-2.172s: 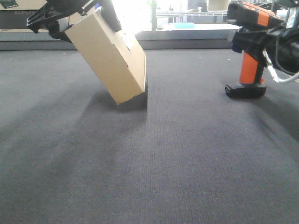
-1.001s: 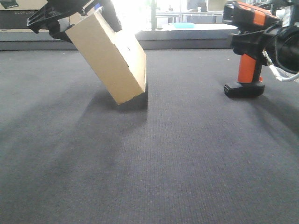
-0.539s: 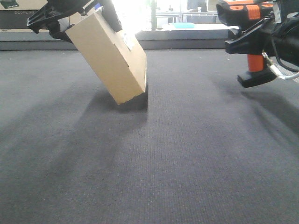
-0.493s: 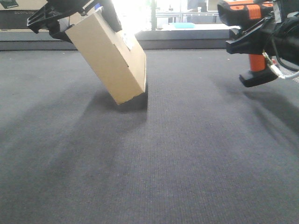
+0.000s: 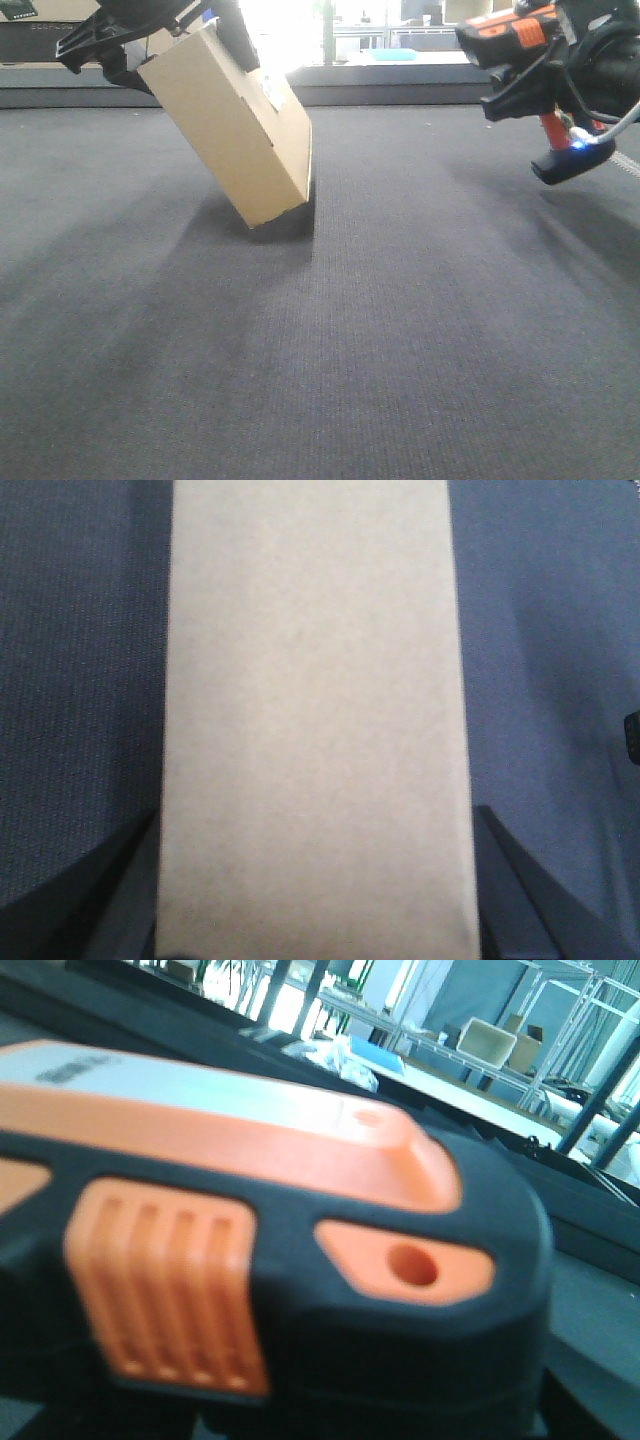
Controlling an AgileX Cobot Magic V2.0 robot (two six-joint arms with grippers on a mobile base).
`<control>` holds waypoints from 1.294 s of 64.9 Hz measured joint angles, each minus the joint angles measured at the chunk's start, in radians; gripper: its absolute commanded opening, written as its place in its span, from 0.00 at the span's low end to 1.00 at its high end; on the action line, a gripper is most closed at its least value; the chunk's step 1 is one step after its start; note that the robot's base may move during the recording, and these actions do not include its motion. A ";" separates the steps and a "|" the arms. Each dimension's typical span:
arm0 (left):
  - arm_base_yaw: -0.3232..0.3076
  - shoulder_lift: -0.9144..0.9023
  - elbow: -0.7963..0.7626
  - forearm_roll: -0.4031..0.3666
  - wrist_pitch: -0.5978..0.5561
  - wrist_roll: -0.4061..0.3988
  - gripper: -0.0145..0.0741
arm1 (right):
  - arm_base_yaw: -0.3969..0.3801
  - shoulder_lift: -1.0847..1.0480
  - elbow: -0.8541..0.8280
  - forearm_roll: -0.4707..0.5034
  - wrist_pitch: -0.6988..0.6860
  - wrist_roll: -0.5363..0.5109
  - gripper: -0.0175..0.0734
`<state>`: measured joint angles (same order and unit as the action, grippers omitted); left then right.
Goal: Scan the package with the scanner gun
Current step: 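Lift the scanner gun and aim it at the box label, then lower the scanner gun back onto the table with the right gripper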
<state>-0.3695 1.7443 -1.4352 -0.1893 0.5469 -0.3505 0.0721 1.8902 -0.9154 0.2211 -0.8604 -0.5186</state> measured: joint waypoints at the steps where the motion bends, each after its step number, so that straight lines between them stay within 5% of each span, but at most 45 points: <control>1: 0.000 0.000 0.000 0.000 0.000 0.000 0.12 | 0.000 0.000 0.000 0.002 0.007 -0.005 0.37; 20: 0.000 0.000 0.000 0.000 0.000 0.000 0.12 | 0.000 -0.012 0.000 0.029 0.000 -0.016 0.37; 50: 0.000 0.000 0.000 0.000 0.002 0.000 0.12 | 0.000 -0.114 0.022 0.073 0.074 0.382 0.37; 61: 0.000 0.000 0.000 0.000 0.002 0.000 0.12 | 0.000 -0.114 0.120 0.054 -0.023 0.519 0.37; 84: 0.000 0.000 0.000 0.000 0.002 0.000 0.12 | 0.000 -0.114 0.220 -0.061 -0.109 0.595 0.37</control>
<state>-0.3695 1.7443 -1.4352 -0.1893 0.5489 -0.3505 0.0721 1.7762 -0.6957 0.1597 -0.9690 0.0764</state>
